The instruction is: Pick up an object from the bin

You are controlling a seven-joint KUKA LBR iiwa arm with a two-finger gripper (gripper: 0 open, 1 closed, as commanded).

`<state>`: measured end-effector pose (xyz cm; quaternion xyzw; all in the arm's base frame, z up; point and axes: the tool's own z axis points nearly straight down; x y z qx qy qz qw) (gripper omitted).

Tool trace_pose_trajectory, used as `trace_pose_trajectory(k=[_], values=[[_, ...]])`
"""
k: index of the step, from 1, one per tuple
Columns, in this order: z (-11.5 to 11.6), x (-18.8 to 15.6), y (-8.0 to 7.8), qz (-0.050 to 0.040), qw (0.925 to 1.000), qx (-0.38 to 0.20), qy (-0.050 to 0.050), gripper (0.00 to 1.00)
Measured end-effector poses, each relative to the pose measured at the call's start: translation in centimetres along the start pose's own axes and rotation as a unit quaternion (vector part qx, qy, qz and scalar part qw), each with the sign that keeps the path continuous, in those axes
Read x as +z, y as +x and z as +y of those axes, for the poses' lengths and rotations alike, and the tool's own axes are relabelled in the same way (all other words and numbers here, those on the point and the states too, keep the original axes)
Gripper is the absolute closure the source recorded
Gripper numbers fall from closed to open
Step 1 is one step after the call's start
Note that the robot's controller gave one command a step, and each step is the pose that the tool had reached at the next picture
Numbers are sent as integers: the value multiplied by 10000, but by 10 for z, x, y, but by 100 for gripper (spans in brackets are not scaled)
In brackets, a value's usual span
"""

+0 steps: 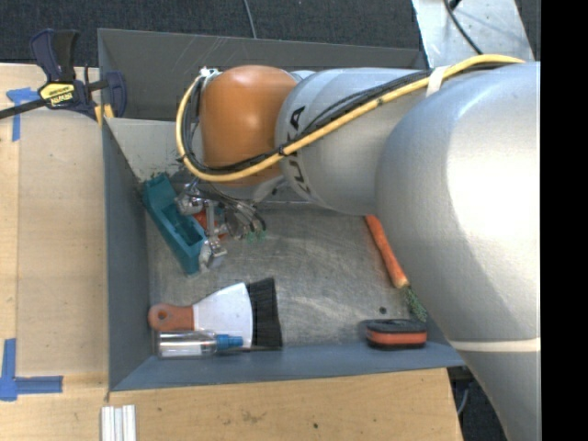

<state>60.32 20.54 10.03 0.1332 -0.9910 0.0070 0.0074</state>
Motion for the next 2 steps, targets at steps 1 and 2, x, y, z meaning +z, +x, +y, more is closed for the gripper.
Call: trace_pose_trajectory(k=[1,2], values=[[0,0,0,0,10000,0,0,100],[0,0,0,0,10000,0,-1,100]])
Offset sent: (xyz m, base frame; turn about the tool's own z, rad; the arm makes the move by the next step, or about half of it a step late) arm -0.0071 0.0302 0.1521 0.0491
